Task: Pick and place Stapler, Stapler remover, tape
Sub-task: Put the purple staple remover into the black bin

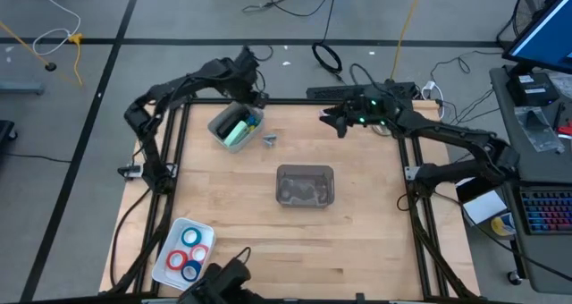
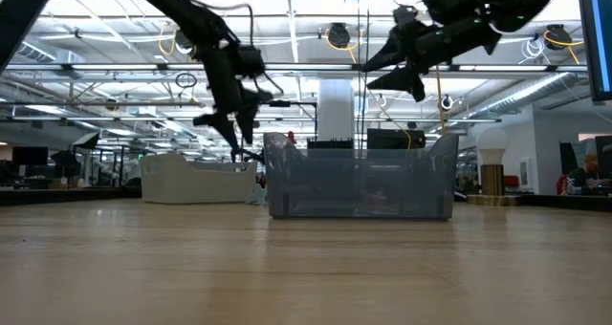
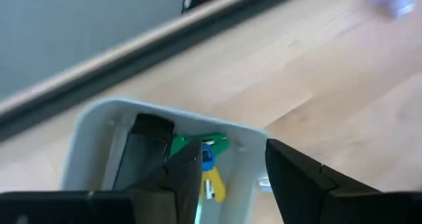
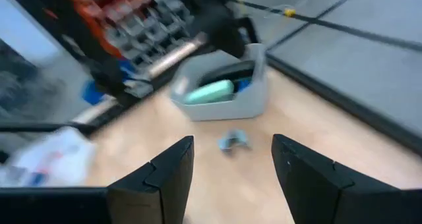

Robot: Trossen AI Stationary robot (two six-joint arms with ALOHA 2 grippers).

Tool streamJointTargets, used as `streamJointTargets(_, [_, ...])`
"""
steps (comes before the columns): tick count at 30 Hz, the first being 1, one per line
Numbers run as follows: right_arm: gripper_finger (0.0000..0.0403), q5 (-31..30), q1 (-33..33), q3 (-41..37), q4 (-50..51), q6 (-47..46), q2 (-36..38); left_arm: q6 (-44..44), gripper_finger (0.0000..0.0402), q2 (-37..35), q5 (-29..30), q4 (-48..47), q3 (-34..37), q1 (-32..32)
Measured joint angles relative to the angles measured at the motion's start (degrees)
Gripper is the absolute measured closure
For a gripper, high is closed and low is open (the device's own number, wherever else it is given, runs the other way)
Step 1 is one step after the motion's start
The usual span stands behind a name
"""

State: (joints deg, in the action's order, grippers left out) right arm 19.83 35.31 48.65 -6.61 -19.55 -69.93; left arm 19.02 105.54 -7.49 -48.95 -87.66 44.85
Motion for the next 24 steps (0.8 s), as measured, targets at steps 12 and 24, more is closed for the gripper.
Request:
streamJointTargets(12, [0.0206, -9.3, 5.8, 21.1, 19.5, 9.7, -25.6, -0.9, 0.0231, -14.7, 0.9, 3.0, 0.0, 0.4])
streamJointTargets(24, [0.0206, -9.1, 10.7, 33.3, 33.5, 6.8, -38.8, -1.1, 0.0231, -17.4, 1.2, 3.2, 0.0, 0.3])
